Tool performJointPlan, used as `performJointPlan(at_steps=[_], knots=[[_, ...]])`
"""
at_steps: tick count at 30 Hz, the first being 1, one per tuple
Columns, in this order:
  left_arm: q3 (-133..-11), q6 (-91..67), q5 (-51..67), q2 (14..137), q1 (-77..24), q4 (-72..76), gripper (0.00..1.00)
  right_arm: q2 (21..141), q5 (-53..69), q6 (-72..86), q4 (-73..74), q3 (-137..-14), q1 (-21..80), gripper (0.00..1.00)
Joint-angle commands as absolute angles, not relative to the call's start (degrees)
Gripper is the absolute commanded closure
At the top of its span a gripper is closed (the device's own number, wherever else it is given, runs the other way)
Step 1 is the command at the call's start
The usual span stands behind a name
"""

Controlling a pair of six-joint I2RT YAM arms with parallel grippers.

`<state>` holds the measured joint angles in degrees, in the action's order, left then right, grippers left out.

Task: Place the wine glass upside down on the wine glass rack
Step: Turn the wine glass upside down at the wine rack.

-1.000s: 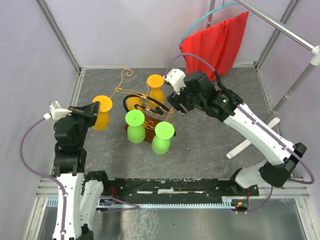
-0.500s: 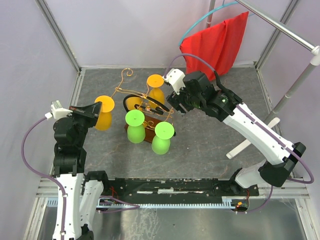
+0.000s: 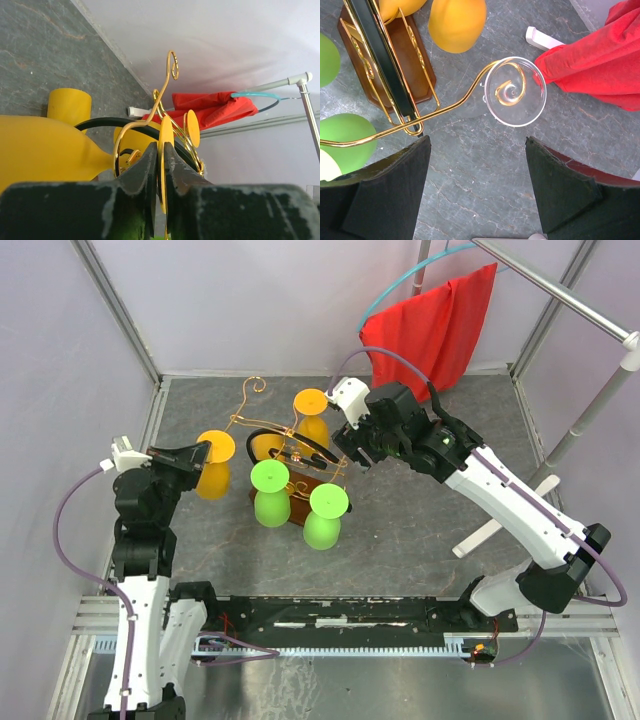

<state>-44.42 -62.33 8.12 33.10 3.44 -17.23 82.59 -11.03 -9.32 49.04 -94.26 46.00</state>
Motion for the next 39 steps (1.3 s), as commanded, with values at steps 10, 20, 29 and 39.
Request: performJointPlan(at_steps=[10, 20, 29, 39], knots=[[-47.3, -57.5, 5.8, 32.6, 3.7, -15.5, 0.32, 82.7, -10.9, -8.7, 48.8, -97.1, 45.9, 0.16], [-51.8, -53.1, 5.3, 32.6, 3.7, -25.4, 0.29, 82.8, -10.8, -9.0, 48.7, -96.7, 45.9, 0.16], [-51.5, -51.9, 4.5, 31.0, 3.7, -30.4, 0.27, 82.7, -10.8, -9.3, 48.5, -96.4, 45.9, 0.16], [-51.3, -48.0, -3.8, 30.0, 3.7, -39.0, 0.23, 83.2, -10.7, -9.0, 48.5, -97.8, 45.9, 0.16]])
